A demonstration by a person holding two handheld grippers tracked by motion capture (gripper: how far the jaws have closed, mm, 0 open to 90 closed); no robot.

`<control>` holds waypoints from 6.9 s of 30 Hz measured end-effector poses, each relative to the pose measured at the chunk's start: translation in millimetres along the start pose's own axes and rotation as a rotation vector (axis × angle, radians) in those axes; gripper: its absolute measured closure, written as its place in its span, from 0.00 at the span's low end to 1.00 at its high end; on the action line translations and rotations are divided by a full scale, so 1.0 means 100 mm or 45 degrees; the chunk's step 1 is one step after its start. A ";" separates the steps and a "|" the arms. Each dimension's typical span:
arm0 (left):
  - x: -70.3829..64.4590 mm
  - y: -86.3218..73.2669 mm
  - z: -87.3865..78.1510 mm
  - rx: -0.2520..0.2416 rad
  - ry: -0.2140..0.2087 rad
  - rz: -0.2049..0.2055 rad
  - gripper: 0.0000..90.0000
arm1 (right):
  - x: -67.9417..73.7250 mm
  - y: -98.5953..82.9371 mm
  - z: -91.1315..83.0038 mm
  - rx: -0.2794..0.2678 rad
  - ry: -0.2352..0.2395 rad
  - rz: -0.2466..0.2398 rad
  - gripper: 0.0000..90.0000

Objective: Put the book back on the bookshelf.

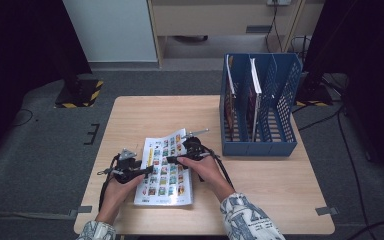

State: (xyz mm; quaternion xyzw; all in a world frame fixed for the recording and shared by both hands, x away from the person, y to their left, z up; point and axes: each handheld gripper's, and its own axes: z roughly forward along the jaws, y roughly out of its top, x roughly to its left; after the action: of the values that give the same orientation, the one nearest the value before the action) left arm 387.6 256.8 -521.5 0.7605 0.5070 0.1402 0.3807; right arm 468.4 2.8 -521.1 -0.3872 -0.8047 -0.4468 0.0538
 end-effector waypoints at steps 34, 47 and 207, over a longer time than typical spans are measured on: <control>-0.03 0.04 -0.01 -0.150 -0.042 -0.024 0.22 | 0.43 0.34 -0.34 -0.110 -0.164 -0.261 0.79; -0.02 0.04 0.00 -0.150 -0.068 -0.034 0.22 | 0.50 0.37 -0.42 -0.163 -0.176 -0.309 0.81; 0.05 0.47 -0.24 -0.323 -0.065 0.079 0.84 | 0.48 0.68 -0.80 -0.437 -0.161 -0.495 0.82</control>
State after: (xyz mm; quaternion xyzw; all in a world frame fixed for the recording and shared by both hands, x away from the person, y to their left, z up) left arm 406.9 262.6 -472.8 0.7249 0.4517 0.1956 0.4819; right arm 459.9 -10.1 -406.6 -0.2560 -0.7782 -0.5536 -0.1497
